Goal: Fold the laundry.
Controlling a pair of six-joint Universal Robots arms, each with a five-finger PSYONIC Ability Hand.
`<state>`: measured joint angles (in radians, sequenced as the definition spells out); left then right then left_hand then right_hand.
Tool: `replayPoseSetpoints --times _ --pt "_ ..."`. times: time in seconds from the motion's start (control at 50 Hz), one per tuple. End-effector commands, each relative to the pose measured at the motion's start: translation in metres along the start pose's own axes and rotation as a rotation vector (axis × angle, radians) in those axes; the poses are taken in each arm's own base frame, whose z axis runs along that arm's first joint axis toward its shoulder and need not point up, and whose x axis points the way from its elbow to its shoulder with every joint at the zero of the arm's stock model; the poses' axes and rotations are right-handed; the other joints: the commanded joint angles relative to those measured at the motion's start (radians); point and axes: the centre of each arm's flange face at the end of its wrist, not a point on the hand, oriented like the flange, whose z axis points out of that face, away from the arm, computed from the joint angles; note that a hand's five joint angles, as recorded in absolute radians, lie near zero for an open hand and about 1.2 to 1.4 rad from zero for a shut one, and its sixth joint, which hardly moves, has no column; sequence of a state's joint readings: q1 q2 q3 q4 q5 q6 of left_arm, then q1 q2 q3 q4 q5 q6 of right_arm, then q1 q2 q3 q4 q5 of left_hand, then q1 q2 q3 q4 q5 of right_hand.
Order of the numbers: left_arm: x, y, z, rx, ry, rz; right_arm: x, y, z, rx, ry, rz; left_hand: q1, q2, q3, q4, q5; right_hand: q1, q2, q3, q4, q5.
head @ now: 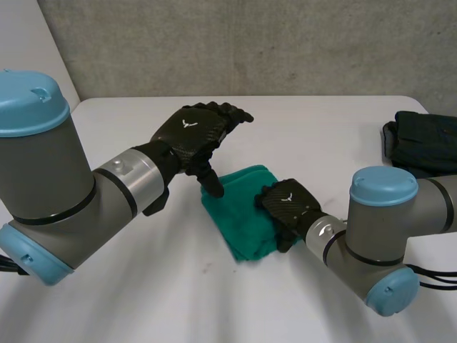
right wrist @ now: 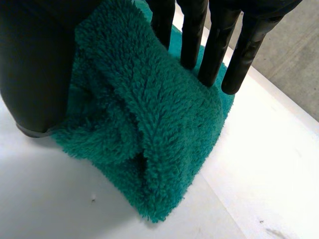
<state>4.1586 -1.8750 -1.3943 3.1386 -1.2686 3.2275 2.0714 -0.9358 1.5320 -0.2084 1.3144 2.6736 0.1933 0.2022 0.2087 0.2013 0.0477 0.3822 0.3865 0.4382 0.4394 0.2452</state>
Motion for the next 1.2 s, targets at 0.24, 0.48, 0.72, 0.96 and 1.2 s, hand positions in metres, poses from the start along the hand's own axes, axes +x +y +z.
replayPoseSetpoints --times 0.24,0.48,0.72,0.96,1.2 --pt "-0.005 0.000 0.000 0.000 -0.012 -0.003 0.000 0.002 0.016 0.021 0.009 -0.014 -0.009 -0.018 -0.025 -0.017 -0.038 0.706 0.702 0.650 0.649 0.669" --pt "-0.005 0.000 0.000 0.000 -0.012 -0.003 0.014 -0.024 0.017 0.096 0.054 -0.034 -0.009 -0.018 -0.025 -0.017 -0.038 0.736 0.732 0.680 0.679 0.699" --pt "-0.005 0.001 0.000 -0.002 -0.014 -0.003 0.007 -0.008 0.022 0.058 0.031 -0.031 -0.009 -0.018 -0.025 -0.017 -0.038 0.806 0.802 0.750 0.749 0.769" --pt "-0.004 0.004 -0.001 -0.012 -0.013 -0.007 0.019 -0.014 0.010 0.057 0.042 -0.190 -0.009 -0.018 -0.025 -0.017 -0.038 1.014 1.010 0.958 0.957 0.977" --pt "-0.009 0.005 0.000 -0.015 -0.025 -0.011 0.101 -0.012 0.015 0.115 0.127 -0.362 -0.009 -0.018 -0.025 -0.017 -0.038 1.014 1.010 0.958 0.957 0.977"
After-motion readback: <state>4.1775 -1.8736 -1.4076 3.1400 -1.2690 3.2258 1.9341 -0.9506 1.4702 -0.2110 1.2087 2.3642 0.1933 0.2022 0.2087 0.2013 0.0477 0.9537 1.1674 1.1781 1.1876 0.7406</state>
